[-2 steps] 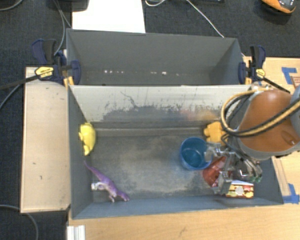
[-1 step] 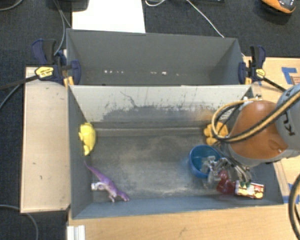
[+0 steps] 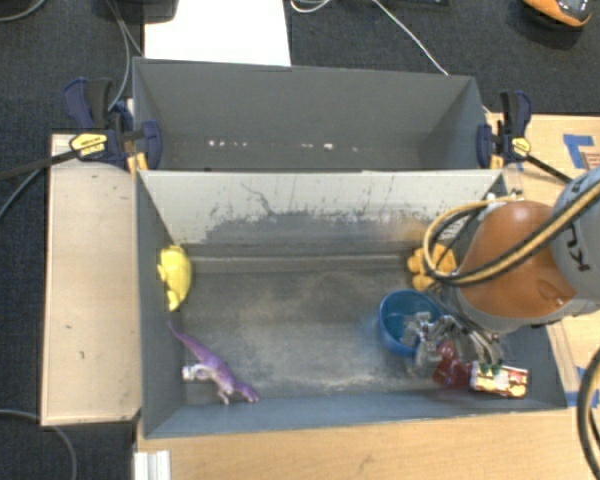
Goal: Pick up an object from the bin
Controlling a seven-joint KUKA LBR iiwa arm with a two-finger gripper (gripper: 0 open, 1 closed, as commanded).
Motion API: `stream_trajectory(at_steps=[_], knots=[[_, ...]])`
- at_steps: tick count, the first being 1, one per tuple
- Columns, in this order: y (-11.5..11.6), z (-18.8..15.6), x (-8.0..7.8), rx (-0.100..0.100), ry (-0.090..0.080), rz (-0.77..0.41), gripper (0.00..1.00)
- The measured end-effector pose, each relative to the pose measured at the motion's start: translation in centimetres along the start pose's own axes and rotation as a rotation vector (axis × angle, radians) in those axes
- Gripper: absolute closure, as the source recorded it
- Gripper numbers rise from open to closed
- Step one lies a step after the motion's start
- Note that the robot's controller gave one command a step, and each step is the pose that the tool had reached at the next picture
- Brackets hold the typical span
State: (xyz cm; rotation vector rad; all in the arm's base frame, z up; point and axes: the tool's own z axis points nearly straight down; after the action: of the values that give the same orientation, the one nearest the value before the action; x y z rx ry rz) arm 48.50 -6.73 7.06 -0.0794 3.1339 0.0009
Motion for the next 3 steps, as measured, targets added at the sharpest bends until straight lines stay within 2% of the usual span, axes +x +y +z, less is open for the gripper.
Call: stream_trajectory(at_steps=[1, 3], knots=[[-0.9, -10.4, -0.2, 0.0, -0.002, -0.016, 1.0], [-0.9, -9.3, -0.1, 0.0, -0.004, 0.01, 1.0]])
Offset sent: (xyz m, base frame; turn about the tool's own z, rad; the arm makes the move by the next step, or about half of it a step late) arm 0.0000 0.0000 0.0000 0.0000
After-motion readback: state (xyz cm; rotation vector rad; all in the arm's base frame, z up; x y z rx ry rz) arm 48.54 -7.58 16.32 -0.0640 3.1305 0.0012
